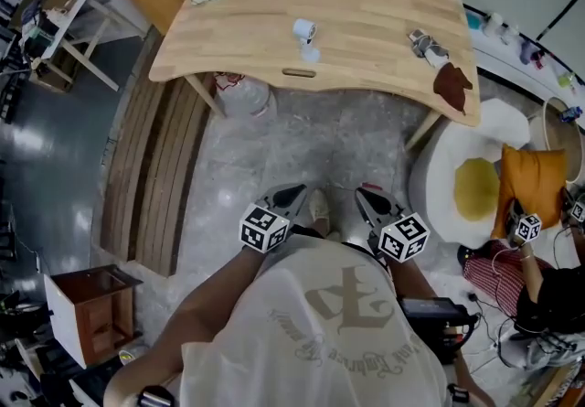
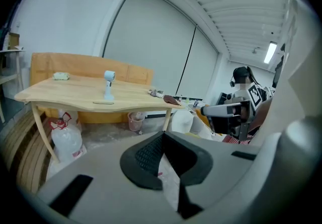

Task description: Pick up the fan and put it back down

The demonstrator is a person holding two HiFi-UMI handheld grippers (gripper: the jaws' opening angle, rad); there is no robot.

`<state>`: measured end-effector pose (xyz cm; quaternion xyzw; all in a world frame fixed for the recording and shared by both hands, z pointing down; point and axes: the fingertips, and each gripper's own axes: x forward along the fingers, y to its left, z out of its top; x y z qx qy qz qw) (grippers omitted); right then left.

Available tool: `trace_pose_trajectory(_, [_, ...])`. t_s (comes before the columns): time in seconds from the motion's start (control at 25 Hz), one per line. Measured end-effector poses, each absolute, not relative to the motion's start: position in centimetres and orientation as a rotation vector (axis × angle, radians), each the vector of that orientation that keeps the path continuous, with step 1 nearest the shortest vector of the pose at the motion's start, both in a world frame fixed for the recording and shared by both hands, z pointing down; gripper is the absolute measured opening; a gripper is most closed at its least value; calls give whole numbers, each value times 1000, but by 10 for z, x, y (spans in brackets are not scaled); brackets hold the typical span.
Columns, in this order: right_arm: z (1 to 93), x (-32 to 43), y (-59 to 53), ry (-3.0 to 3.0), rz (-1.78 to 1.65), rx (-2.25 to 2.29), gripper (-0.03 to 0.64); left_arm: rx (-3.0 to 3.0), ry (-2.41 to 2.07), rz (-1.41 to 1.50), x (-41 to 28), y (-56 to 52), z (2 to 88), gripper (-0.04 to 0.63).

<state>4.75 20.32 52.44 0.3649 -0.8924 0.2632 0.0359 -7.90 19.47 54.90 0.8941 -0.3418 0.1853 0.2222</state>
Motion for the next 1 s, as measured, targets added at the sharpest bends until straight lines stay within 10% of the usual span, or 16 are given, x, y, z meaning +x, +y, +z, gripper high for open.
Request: trace_pose_trajectory(1.0, [501,49,37,-2651,717,1225,14,2494,-932,408,-100,30,536,11])
